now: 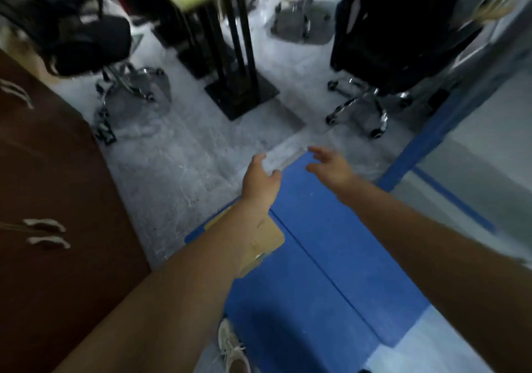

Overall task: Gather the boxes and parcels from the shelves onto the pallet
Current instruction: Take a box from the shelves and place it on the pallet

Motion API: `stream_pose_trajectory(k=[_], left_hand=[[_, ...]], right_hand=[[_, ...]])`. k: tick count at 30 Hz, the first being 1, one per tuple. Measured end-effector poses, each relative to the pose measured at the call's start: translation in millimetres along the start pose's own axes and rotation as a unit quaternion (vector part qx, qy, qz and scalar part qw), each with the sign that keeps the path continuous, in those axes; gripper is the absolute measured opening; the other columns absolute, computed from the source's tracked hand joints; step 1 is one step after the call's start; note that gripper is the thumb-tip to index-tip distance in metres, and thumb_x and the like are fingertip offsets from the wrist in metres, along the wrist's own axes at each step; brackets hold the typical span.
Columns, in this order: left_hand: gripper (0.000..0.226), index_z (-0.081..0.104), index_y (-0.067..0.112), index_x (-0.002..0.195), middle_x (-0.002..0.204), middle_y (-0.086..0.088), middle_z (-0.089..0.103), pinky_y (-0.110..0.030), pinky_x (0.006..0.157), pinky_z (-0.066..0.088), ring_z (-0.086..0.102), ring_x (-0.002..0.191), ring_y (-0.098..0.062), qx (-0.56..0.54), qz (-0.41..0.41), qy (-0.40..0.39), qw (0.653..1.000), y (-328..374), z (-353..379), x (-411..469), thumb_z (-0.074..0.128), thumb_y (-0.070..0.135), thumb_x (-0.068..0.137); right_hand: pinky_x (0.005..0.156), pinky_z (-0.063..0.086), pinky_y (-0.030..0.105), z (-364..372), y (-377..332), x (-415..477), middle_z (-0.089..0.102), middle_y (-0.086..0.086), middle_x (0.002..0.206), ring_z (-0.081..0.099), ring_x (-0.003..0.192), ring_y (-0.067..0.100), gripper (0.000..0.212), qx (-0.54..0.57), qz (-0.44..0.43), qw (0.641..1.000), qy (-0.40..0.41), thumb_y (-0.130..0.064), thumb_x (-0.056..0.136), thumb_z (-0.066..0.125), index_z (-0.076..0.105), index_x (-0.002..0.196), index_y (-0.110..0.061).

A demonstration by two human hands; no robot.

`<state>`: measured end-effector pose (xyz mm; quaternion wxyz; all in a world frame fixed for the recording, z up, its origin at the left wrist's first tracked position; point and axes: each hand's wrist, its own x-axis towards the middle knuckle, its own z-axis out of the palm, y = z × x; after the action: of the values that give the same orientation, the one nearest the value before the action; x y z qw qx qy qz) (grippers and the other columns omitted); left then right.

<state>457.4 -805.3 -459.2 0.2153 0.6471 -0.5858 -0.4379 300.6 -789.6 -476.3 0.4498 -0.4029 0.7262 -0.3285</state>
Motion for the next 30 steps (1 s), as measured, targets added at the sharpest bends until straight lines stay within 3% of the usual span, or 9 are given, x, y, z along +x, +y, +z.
stream_pose_trajectory(k=[2,5,8,9,11,14,18,24,30], left_hand=[[0.051,0.039,0.017,0.143,0.136,-0.007,0.051,-0.018,0.07,0.041,0.058,0.099,-0.019,0.006,0.069,0.0,0.998,73.2,-15.7,-39.3,0.055,0.02,0.094],[0.053,0.038,0.019,0.143,0.144,-0.005,0.044,-0.02,0.079,0.039,0.052,0.113,-0.015,0.024,0.158,0.013,0.987,173.1,-39.9,-106.1,0.057,0.025,0.094],[0.056,0.035,0.019,0.145,0.148,-0.006,0.04,-0.02,0.087,0.033,0.046,0.125,-0.019,0.064,0.238,0.013,0.969,252.6,-54.2,-163.9,0.057,0.027,0.094],[0.058,0.033,0.019,0.146,0.149,-0.006,0.038,-0.021,0.09,0.033,0.044,0.129,-0.022,0.08,0.263,0.003,0.961,275.0,-57.1,-179.4,0.057,0.029,0.094],[0.061,0.03,0.02,0.147,0.151,-0.004,0.035,-0.024,0.095,0.033,0.04,0.134,-0.023,0.102,0.309,-0.019,0.946,318.4,-60.3,-204.5,0.057,0.032,0.094],[0.061,0.032,0.021,0.146,0.148,-0.002,0.038,-0.028,0.101,0.035,0.04,0.134,-0.021,0.109,0.383,-0.038,0.917,369.5,-52.8,-240.3,0.059,0.033,0.092],[0.057,0.034,0.022,0.144,0.147,-0.002,0.039,-0.028,0.102,0.033,0.039,0.133,-0.021,0.134,0.48,-0.089,0.863,400.2,-25.6,-293.5,0.058,0.032,0.093],[0.061,0.033,0.018,0.147,0.151,-0.005,0.037,-0.034,0.111,0.032,0.036,0.137,-0.023,0.138,0.531,-0.197,0.813,408.9,54.3,-383.6,0.06,0.029,0.093],[0.064,0.031,0.022,0.148,0.152,-0.007,0.035,-0.036,0.113,0.028,0.031,0.14,-0.024,0.151,0.598,-0.302,0.727,397.7,136.2,-533.2,0.059,0.033,0.092]], right_hand=[[0.083,0.044,0.027,-68.8,-54.5,-40.5,0.051,0.015,0.139,0.055,0.119,0.025,0.051,-0.008,-0.054,0.998,0.024,0.0,0.088,0.06,0.052,0.137,-0.01],[0.083,0.047,0.03,-162.6,-122.7,-115.0,0.048,0.014,0.141,0.056,0.113,0.023,0.055,-0.013,-0.101,0.993,0.064,-0.001,0.088,0.062,0.049,0.14,-0.012],[0.076,0.041,0.014,-235.9,-168.3,-193.0,0.05,0.012,0.14,0.052,0.107,0.013,0.058,-0.059,-0.142,0.982,0.111,-0.003,0.086,0.065,0.048,0.141,-0.013],[0.08,0.042,0.014,-256.4,-178.9,-214.9,0.05,0.011,0.14,0.052,0.112,0.014,0.06,-0.085,-0.152,0.977,0.12,-0.005,0.085,0.066,0.047,0.141,-0.014],[0.099,0.042,0.026,-294.4,-193.9,-254.5,0.045,0.011,0.145,0.048,0.127,0.023,0.063,-0.139,-0.164,0.966,0.144,-0.011,0.086,0.066,0.042,0.144,-0.016],[0.102,0.04,0.035,-336.1,-200.4,-308.1,0.043,0.011,0.146,0.046,0.13,0.029,0.065,-0.162,-0.146,0.954,0.207,-0.016,0.088,0.064,0.038,0.147,-0.02],[0.105,0.039,0.035,-362.9,-186.0,-383.3,0.039,0.005,0.15,0.042,0.134,0.025,0.065,-0.161,-0.107,0.935,0.296,-0.023,0.088,0.066,0.037,0.147,-0.023],[0.109,0.037,0.041,-393.1,-120.1,-516.2,0.042,0.004,0.147,0.041,0.133,0.024,0.067,-0.221,0.003,0.883,0.413,-0.028,0.084,0.065,0.038,0.145,-0.027],[0.104,0.042,0.041,-435.5,-49.1,-666.4,0.049,0.007,0.142,0.047,0.128,0.026,0.065,-0.201,0.12,0.832,0.503,-0.031,0.084,0.066,0.041,0.142,-0.018]])
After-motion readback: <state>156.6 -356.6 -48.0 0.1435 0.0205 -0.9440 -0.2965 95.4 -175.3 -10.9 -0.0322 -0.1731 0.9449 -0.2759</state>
